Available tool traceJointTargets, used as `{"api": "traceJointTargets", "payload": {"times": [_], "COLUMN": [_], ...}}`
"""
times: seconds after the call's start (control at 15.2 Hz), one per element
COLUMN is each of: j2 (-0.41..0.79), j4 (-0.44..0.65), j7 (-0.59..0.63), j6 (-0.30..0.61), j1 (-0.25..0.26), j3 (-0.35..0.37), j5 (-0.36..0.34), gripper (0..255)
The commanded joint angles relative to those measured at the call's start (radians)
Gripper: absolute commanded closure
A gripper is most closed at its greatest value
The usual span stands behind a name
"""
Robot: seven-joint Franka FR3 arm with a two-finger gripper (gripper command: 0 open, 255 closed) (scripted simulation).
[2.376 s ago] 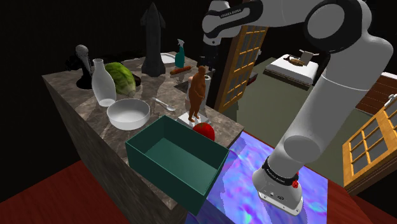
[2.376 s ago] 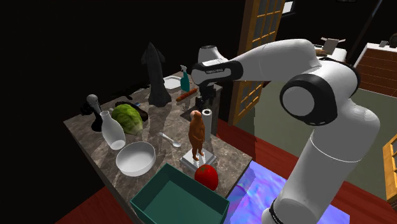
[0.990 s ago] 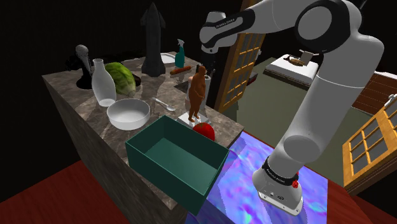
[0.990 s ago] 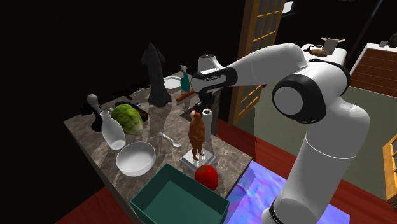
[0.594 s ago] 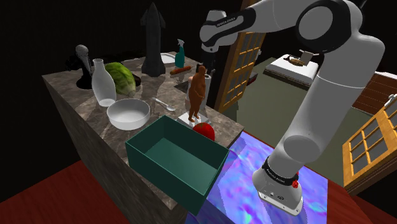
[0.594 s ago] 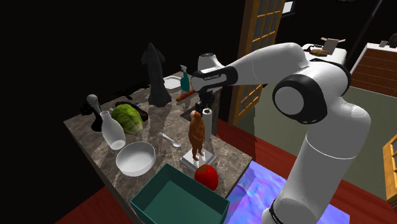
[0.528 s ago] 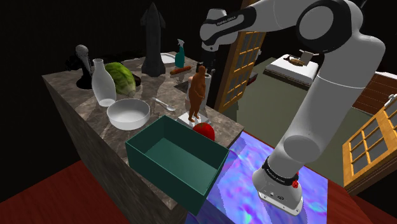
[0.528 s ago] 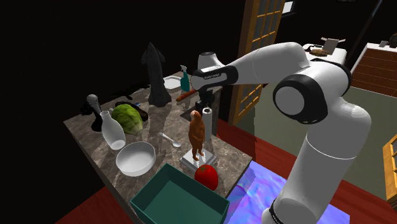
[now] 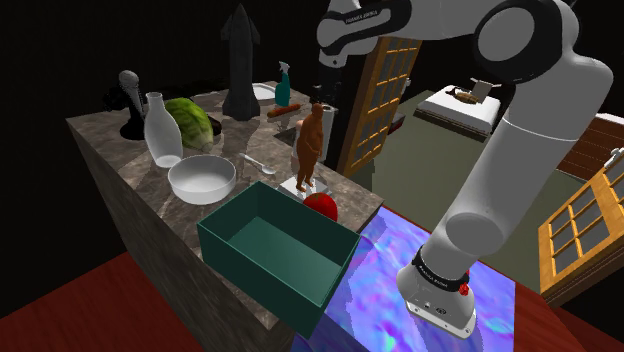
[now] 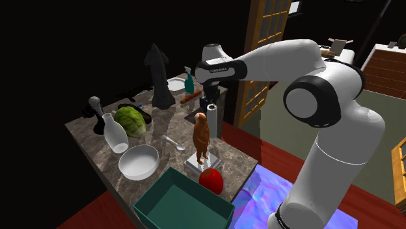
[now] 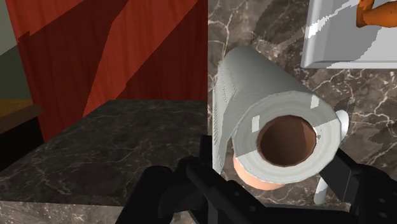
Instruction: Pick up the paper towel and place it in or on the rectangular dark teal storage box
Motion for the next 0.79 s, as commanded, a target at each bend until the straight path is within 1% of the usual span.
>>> {"api": "traceJointTargets", "payload": {"times": [0.0,0.73], "j2": [-0.007,-0.023], "j4": [0.02,0.15], "j7": [-0.001,0.0], "j6": [-0.027,-0.172], "j1": [-0.001,0.0], "j3": [-0.001,-0.001], "j5": [-0.002,-0.005], "gripper": [255,255]}}
